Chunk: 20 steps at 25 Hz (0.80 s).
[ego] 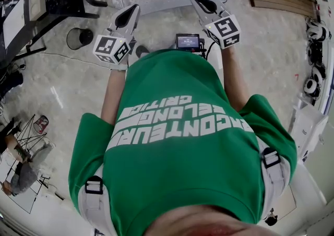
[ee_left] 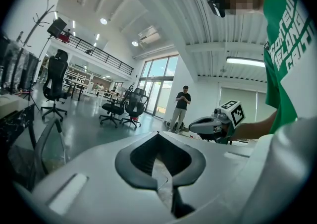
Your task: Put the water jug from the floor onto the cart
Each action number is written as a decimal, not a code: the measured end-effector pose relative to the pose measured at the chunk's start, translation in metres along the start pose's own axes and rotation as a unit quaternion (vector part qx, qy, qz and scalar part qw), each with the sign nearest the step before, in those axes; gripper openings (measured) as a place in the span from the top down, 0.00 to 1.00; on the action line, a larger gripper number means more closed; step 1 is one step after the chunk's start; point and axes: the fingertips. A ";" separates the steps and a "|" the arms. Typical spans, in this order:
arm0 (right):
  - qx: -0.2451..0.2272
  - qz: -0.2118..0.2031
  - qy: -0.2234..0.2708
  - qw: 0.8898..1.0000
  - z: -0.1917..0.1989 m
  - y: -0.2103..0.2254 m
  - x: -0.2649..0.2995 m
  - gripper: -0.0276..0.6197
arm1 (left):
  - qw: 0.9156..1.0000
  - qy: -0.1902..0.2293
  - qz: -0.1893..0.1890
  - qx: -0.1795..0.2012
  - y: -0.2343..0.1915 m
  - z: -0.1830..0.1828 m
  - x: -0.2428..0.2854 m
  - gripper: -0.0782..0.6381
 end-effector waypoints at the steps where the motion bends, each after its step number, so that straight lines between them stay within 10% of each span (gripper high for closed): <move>1: 0.000 0.000 0.000 1.000 0.000 0.000 0.000 0.97 | 1.000 0.000 0.000 -0.001 0.000 0.000 0.001 0.87; 20: 0.010 -0.014 -0.003 1.000 0.008 0.008 0.014 0.97 | 1.000 0.002 -0.004 0.003 -0.005 0.000 0.016 0.87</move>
Point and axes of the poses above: the fingertips, and each gripper's own axes: x forward along the fingers, y to its right, z out of its underside, and after that the axes turned 15 degrees about y, right-handed
